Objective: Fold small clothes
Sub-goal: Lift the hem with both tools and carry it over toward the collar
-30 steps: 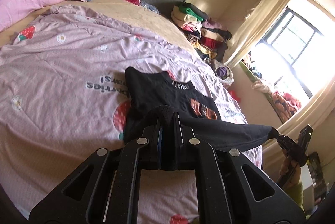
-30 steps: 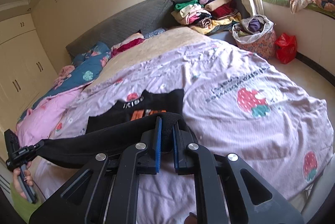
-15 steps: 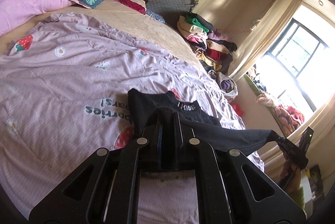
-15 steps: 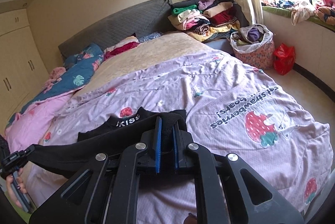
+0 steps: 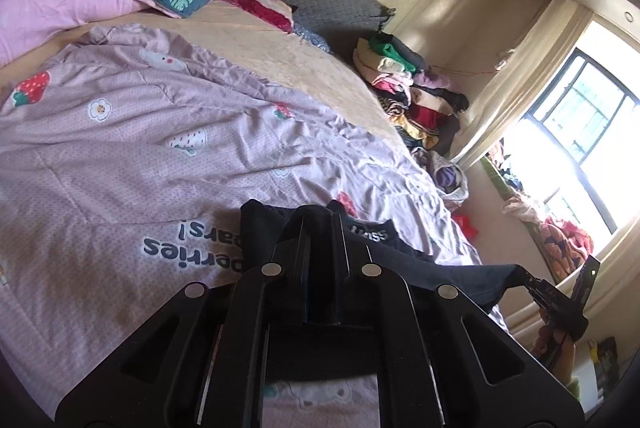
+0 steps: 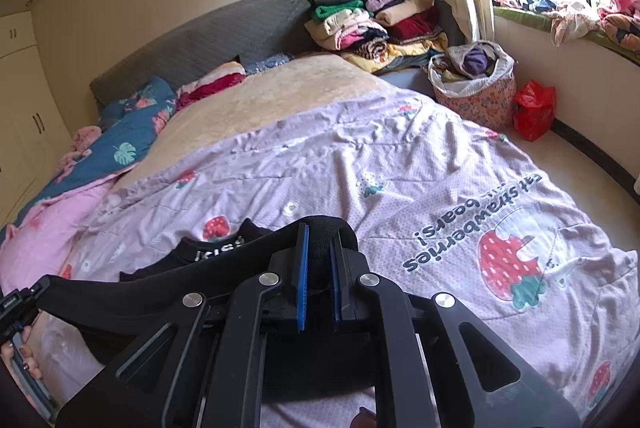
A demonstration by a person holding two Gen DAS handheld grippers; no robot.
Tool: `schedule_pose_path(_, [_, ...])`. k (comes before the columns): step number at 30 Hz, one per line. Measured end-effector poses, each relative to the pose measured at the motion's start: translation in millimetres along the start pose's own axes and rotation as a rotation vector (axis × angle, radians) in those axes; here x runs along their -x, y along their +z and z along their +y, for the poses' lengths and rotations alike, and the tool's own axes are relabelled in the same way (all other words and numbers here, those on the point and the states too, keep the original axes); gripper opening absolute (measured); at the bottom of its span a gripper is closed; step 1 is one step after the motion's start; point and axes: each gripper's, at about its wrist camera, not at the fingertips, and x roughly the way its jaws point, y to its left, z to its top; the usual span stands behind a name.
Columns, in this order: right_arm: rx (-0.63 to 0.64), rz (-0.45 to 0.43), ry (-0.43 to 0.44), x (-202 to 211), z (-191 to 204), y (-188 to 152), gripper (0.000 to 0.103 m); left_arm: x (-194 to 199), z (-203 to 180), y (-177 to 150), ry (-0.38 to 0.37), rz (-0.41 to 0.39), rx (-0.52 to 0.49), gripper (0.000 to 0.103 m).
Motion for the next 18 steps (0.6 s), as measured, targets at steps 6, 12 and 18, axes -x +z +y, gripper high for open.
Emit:
schedule_pose_path(6, [-0.002, 0.024, -0.027, -28.8, -4.1, -3.8, 0.008, -24.5, 9.6, -1.3, 0.046, 0.015, 0.013, 0.003])
schedule_pose_path(12, [-0.029, 0.051, -0.084, -53.4, -2.7, -4.8, 0.008, -44.4, 13.8, -0.3, 0.089, 0.033, 0.013, 0.003])
schedule_pose_path(18, [-0.05, 0.072, -0.152, -77.7, 2.2, -12.1, 0.008, -58.2, 14.2, 4.1, 0.112, 0.054, 0.0, 0.003])
